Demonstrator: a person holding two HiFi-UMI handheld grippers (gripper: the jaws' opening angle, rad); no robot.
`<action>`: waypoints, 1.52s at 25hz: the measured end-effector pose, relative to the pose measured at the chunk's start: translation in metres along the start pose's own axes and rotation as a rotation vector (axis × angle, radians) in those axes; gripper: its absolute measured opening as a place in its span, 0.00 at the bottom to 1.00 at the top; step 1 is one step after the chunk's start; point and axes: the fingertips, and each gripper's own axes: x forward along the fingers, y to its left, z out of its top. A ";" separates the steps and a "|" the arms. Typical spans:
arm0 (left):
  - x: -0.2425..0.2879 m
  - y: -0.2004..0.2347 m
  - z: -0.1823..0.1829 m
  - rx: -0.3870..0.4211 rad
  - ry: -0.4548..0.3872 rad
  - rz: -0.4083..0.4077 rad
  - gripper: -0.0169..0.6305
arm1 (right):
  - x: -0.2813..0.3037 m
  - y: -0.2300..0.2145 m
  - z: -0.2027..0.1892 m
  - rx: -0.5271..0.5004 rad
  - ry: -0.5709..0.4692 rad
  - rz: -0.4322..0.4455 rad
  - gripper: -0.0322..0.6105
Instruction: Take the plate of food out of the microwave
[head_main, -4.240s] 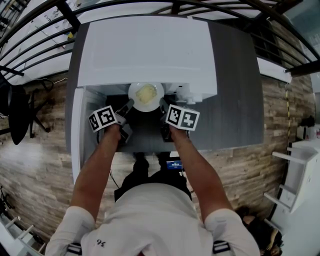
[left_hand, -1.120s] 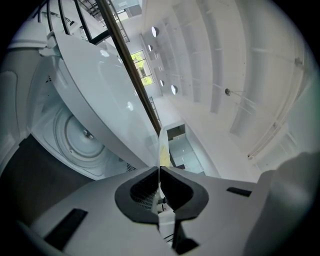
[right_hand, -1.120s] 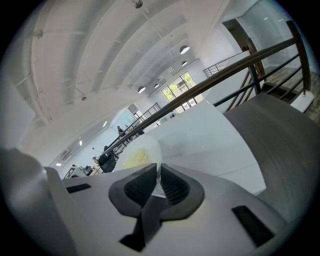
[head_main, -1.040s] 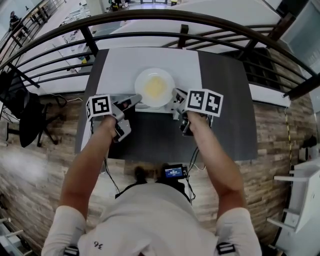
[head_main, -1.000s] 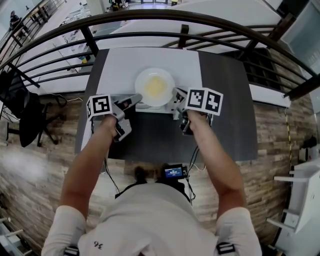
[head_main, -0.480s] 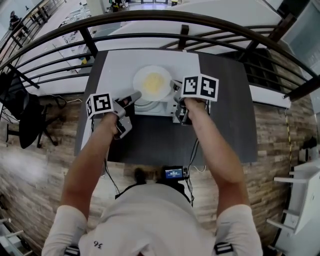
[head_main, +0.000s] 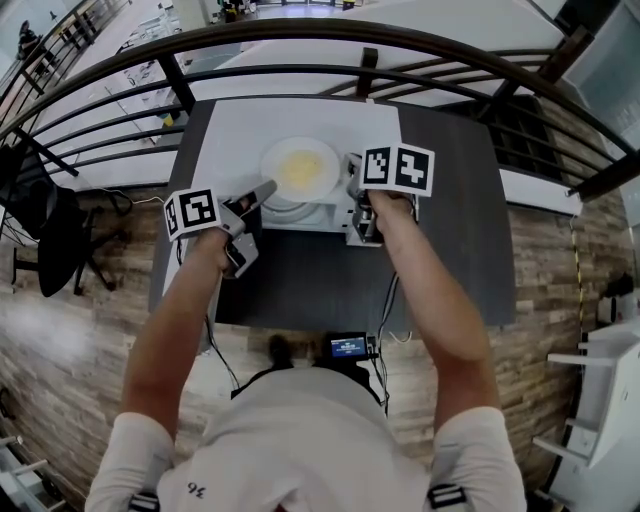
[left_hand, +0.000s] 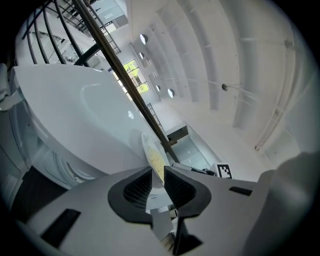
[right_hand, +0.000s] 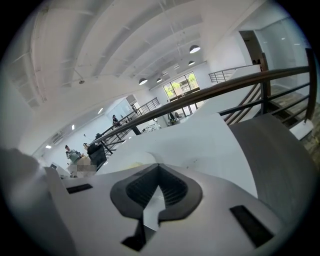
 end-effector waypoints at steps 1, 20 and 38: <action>0.000 0.000 0.000 -0.012 -0.011 0.001 0.12 | -0.002 0.003 -0.001 -0.036 -0.007 -0.006 0.05; 0.004 -0.005 0.005 0.002 -0.028 0.007 0.12 | -0.008 0.102 -0.087 -1.455 -0.085 -0.107 0.14; 0.004 -0.006 -0.007 0.015 0.071 0.019 0.12 | 0.018 0.105 -0.081 -1.456 0.019 -0.127 0.14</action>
